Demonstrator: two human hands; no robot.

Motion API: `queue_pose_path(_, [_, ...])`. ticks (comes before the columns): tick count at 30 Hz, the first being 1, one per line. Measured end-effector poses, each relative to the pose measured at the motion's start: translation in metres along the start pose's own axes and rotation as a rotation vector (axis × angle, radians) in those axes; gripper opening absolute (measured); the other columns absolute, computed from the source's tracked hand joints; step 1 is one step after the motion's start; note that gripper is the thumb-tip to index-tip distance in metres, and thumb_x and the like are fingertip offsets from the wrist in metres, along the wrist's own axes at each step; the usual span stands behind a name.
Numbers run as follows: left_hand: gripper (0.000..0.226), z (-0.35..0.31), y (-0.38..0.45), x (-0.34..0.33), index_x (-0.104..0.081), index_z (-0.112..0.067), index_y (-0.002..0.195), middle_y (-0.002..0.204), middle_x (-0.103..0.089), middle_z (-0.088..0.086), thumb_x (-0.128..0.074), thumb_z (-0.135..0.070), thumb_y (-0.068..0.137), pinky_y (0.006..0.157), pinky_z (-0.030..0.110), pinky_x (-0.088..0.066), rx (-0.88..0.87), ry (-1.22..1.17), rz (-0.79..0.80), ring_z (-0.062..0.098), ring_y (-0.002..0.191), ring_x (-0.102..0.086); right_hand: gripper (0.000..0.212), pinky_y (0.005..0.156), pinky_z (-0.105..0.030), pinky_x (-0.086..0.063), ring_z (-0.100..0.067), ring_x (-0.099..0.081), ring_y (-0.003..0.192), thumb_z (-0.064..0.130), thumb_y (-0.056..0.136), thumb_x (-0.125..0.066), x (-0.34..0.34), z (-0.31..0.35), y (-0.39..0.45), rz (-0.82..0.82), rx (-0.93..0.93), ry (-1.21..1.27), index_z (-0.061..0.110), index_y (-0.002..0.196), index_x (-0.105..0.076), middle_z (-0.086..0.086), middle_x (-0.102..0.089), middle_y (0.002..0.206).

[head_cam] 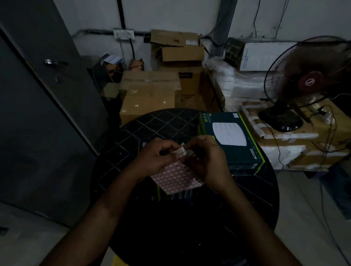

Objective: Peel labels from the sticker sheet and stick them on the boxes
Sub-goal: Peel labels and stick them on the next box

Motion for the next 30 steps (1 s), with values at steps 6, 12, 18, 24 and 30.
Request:
queue_pose_path(6, [0.026, 0.006, -0.004, -0.001, -0.071, -0.032, 0.089, 0.079, -0.067, -0.030, -0.066, -0.006, 0.090, 0.069, 0.009, -0.045, 0.010, -0.005, -0.027, -0.007, 0.081, -0.062, 0.025, 0.081, -0.027, -0.057, -0.010, -0.063, 0.095, 0.013, 0.070, -0.089, 0.000, 0.001, 0.001, -0.021, -0.008, -0.007, 0.018, 0.090, -0.073, 0.003, -0.058, 0.109])
queue_pose_path(12, [0.031, 0.014, -0.002, -0.002, -0.066, -0.043, 0.090, 0.082, -0.061, -0.038, -0.066, -0.012, 0.091, 0.076, 0.028, -0.042, 0.047, 0.072, -0.055, 0.000, 0.090, -0.054, 0.021, 0.089, -0.025, -0.055, -0.005, -0.059, 0.110, 0.011, 0.078, -0.082, 0.002, 0.001, -0.001, 0.019, -0.008, 0.027, 0.030, 0.079, -0.072, 0.006, -0.055, 0.121])
queue_pose_path(18, [0.030, 0.014, 0.001, -0.003, -0.066, -0.045, 0.091, 0.084, -0.063, -0.024, -0.068, -0.015, 0.090, 0.082, 0.039, -0.051, 0.062, 0.078, -0.065, 0.013, 0.095, -0.059, 0.022, 0.085, -0.012, -0.050, 0.001, -0.056, 0.117, 0.002, 0.085, -0.073, 0.008, -0.002, -0.004, 0.069, -0.096, 0.239, 0.023, 0.080, -0.075, 0.005, -0.057, 0.125])
queue_pose_path(24, [0.024, 0.020, 0.002, -0.005, -0.069, -0.039, 0.095, 0.092, -0.057, -0.010, -0.069, -0.016, 0.088, 0.084, 0.034, -0.051, 0.091, 0.109, -0.063, 0.014, 0.098, -0.058, 0.011, 0.078, -0.039, -0.058, -0.022, -0.069, 0.100, 0.004, 0.094, -0.061, 0.006, -0.008, -0.002, 0.031, -0.410, 0.648, 0.003, 0.087, -0.069, -0.011, -0.071, 0.112])
queue_pose_path(30, [0.020, 0.024, 0.005, -0.006, -0.068, -0.034, 0.103, 0.094, -0.068, -0.004, -0.070, -0.020, 0.089, 0.075, 0.023, -0.047, 0.086, 0.079, -0.075, 0.004, 0.091, -0.061, 0.029, 0.070, -0.032, -0.059, -0.012, -0.070, 0.082, -0.003, 0.088, -0.068, 0.018, -0.010, -0.001, 0.137, -0.366, 0.561, 0.015, 0.108, -0.057, -0.001, -0.067, 0.108])
Point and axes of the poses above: each hand's wrist, its own y-axis towards the middle knuckle, its own x-axis out of the back of the hand, z = x × y, the point moved 1 cm from there along y, towards the middle knuckle
